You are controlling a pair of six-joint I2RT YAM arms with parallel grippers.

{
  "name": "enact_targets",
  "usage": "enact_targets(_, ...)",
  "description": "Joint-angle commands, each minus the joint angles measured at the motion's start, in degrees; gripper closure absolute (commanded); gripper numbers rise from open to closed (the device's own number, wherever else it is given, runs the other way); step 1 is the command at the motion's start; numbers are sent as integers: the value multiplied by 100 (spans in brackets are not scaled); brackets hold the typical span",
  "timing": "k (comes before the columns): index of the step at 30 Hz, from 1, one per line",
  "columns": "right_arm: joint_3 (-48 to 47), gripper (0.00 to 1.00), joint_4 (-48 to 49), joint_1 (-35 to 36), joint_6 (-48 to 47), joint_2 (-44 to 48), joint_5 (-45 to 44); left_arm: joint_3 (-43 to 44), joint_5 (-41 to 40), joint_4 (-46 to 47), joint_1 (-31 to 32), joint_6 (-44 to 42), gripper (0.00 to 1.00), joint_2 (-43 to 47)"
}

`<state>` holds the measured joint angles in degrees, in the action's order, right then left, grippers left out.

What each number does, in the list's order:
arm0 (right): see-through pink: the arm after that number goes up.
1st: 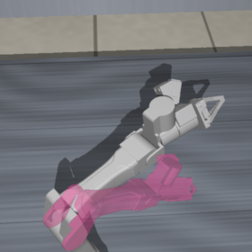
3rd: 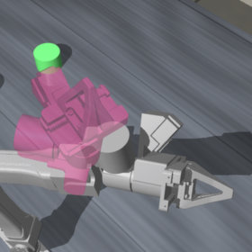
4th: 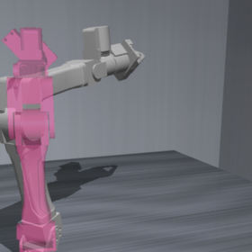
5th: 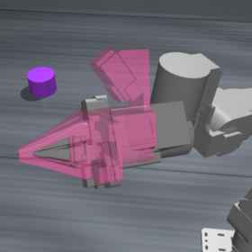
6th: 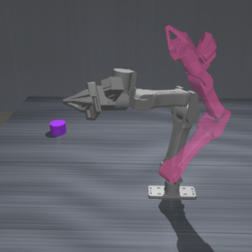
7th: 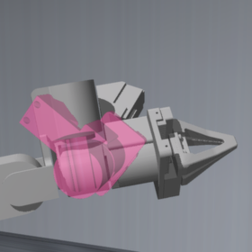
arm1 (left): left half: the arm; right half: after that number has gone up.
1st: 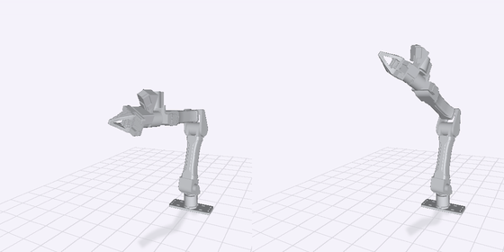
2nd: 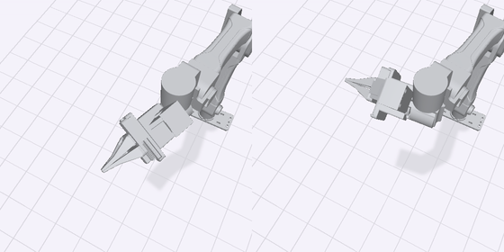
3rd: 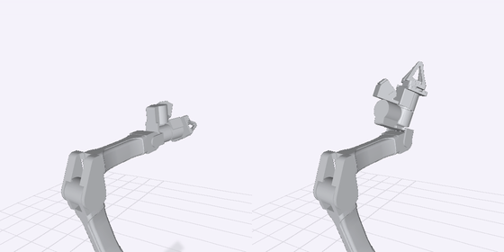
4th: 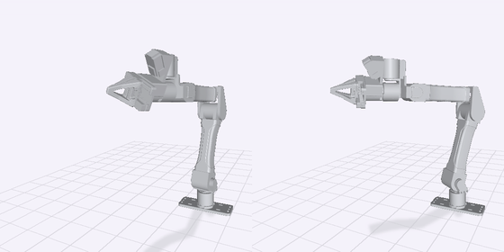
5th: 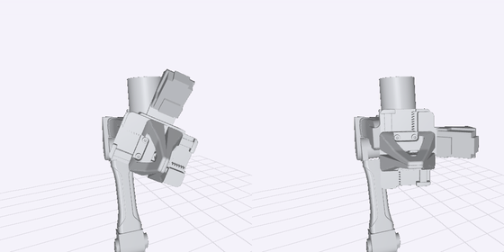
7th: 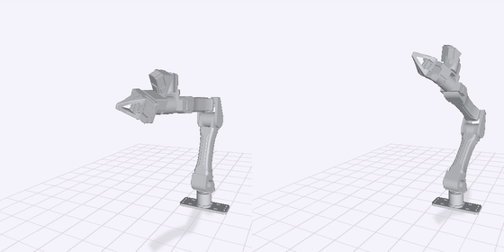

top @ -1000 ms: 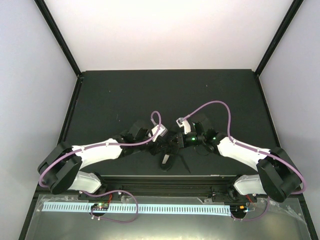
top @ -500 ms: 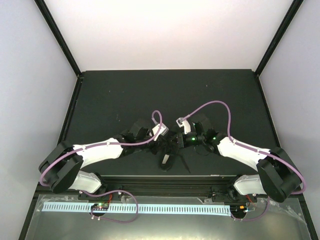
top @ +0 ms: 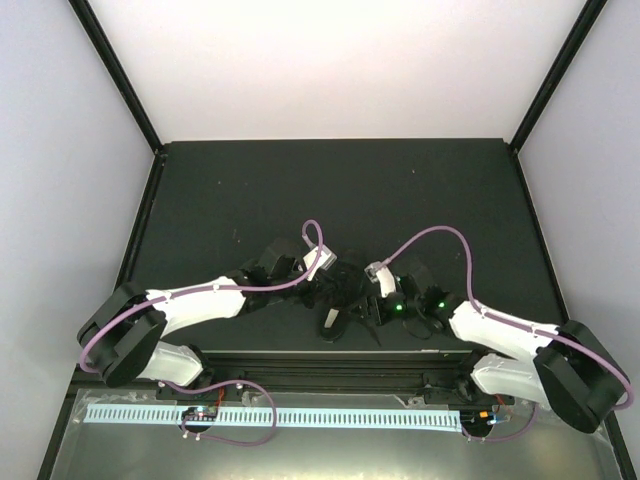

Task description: Tie the shoes

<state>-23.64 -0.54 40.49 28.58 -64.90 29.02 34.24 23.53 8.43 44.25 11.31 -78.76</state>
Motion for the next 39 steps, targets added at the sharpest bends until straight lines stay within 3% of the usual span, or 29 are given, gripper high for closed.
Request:
enact_targets(1, 190, 30, 586, 223, -254, -133, -525, 0, 28, 170, -34, 55, 98, 108)
enact_targets(15, 16, 49, 470, 667, -693, -781, -1456, 30, 66, 89, -39, 64, 98, 100)
enact_targets(23, -53, 88, 403, 666, -369, -733, -1962, -48, 345, 192, -35, 36, 98, 214)
enact_targets(26, -41, 98, 355, 662, -199, -633, -2051, -182, 606, 316, -30, 29, 99, 299)
enact_targets(39, -489, 98, -581, 557, 440, -222, -2571, -849, 811, 122, 327, 208, 98, 842)
